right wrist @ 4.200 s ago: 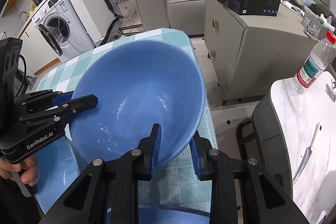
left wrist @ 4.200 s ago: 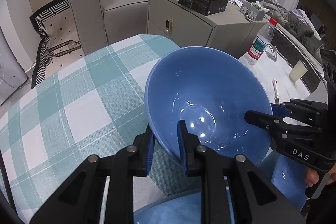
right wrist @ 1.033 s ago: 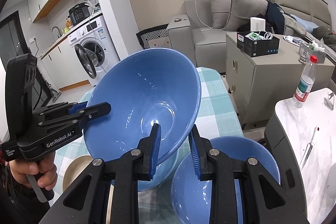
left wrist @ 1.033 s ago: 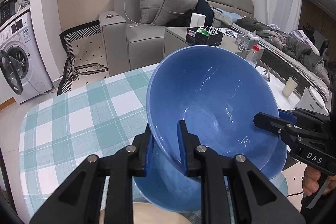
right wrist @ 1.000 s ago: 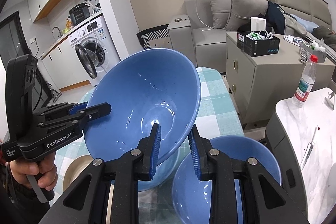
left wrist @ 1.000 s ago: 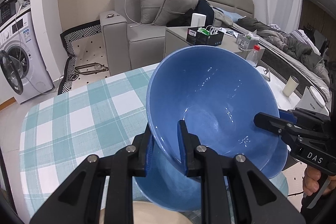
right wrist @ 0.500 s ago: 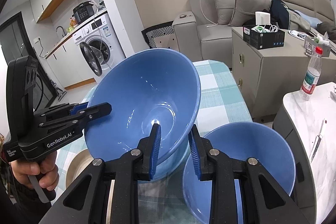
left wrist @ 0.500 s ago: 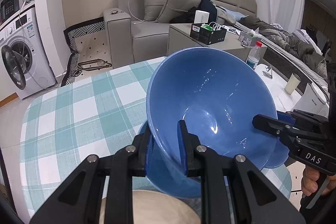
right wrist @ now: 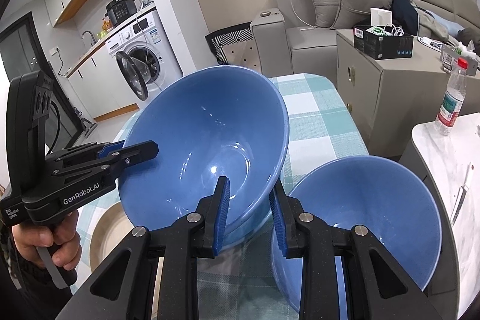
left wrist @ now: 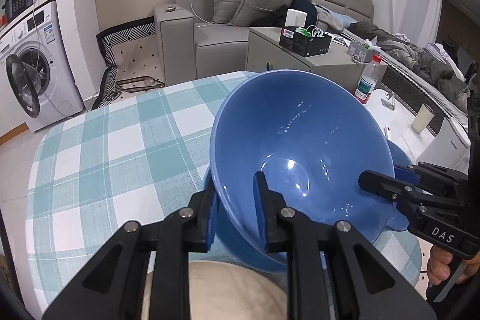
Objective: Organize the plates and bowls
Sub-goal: 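Lower the held blue bowl with both tools into the other blue bowl, then open both tools to release the stacked bowl rim, then move both tools back from the bowl stack toward the remaining blue bowl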
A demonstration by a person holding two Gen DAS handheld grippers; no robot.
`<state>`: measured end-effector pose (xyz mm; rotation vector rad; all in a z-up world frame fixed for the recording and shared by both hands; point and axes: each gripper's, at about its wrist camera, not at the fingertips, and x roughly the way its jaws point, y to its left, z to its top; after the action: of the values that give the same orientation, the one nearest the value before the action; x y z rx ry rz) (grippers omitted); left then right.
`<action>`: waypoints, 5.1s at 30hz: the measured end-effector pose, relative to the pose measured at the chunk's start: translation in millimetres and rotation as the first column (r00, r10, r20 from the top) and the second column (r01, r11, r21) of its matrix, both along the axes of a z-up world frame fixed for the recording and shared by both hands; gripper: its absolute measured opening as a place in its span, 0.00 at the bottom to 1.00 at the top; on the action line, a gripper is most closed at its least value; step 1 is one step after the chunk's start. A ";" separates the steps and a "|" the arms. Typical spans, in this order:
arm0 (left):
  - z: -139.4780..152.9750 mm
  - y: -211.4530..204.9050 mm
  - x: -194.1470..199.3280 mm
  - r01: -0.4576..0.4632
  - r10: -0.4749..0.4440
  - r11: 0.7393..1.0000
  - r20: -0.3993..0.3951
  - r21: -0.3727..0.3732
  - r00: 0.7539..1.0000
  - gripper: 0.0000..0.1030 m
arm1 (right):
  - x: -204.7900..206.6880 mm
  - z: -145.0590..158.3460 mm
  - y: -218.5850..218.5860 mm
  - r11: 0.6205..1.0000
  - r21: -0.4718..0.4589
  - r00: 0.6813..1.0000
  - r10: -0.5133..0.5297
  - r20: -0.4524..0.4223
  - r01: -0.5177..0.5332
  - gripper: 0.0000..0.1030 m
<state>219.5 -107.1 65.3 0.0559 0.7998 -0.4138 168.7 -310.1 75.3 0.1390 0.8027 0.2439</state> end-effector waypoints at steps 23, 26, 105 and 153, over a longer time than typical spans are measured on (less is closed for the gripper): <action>-20.1 6.0 -1.3 -0.037 0.038 0.999 -0.036 0.034 0.999 0.18 | 5.2 -23.6 7.7 0.999 -0.014 0.999 0.043 -0.002 -0.043 0.27; -23.3 6.5 -1.8 -0.037 0.039 0.999 -0.042 0.033 0.998 0.18 | 7.6 -25.2 8.1 0.999 -0.019 0.999 0.040 -0.006 -0.040 0.27; -11.5 -19.9 -52.8 -0.005 0.005 1.000 0.014 0.010 1.000 1.00 | -26.5 25.8 -32.9 0.998 -0.048 0.989 0.034 0.143 -0.028 0.99; -23.0 -108.1 -87.6 0.093 -0.093 0.994 -0.007 -0.051 0.996 0.99 | -36.2 18.6 -158.2 0.985 -0.013 0.984 -0.171 0.055 0.172 0.99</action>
<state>131.8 -215.2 42.3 0.0438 0.7978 -0.5227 132.5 -468.3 94.0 0.1831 0.7349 0.0771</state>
